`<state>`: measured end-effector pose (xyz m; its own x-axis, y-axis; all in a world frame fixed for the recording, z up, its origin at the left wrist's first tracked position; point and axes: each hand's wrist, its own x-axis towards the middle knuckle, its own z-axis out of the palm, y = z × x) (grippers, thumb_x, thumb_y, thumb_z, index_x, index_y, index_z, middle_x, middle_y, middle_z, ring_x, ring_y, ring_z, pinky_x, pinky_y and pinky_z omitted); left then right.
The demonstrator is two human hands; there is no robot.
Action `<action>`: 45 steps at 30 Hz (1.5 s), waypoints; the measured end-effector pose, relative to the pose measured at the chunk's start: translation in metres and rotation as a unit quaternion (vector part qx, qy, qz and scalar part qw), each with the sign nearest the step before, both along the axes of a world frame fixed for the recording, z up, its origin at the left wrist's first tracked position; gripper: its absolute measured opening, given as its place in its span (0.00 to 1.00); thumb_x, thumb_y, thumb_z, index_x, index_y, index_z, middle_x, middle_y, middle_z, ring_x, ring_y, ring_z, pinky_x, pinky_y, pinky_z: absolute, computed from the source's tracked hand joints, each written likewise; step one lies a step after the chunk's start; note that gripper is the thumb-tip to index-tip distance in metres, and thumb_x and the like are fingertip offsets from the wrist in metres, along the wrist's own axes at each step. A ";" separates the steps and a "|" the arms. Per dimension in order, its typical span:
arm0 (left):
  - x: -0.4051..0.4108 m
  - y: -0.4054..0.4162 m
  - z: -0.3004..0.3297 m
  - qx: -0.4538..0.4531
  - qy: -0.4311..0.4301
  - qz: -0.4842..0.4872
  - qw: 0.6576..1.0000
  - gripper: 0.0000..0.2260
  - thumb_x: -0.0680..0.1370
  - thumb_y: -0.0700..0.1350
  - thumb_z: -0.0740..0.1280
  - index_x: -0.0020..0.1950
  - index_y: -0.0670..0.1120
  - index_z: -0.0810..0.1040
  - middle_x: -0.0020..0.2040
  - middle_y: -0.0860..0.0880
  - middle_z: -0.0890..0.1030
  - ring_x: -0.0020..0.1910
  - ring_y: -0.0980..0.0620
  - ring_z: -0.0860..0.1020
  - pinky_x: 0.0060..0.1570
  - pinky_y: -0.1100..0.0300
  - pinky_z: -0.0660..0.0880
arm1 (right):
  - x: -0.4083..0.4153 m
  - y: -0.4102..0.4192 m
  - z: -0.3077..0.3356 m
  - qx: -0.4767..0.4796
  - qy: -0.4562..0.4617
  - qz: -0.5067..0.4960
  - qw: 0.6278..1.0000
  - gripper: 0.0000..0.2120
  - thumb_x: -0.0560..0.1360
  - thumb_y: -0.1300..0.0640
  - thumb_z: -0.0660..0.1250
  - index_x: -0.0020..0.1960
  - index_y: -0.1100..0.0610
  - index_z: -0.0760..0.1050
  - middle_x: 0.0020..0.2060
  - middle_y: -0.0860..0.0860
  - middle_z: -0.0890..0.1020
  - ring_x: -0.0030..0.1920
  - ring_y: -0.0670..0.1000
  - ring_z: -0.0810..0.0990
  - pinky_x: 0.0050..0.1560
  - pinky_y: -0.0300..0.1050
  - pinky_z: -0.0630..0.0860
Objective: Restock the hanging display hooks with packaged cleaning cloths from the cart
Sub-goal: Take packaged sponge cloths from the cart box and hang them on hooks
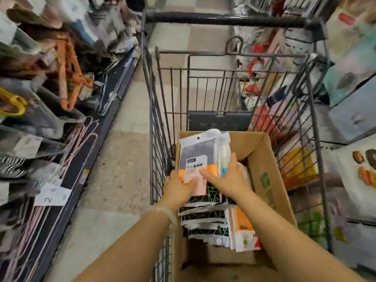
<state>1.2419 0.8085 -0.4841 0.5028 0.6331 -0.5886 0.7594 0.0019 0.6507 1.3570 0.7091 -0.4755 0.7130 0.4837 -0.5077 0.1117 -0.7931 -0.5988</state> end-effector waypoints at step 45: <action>0.027 -0.037 -0.021 -0.252 -0.079 0.054 0.963 0.45 0.57 0.61 0.79 0.69 0.47 0.69 0.60 0.48 0.81 0.59 0.47 0.78 0.65 0.44 0.71 | 0.041 -0.088 -0.049 0.185 0.351 -0.211 0.893 0.21 0.67 0.66 0.73 0.55 0.51 0.71 0.42 0.56 0.85 0.41 0.56 0.85 0.35 0.49 0.81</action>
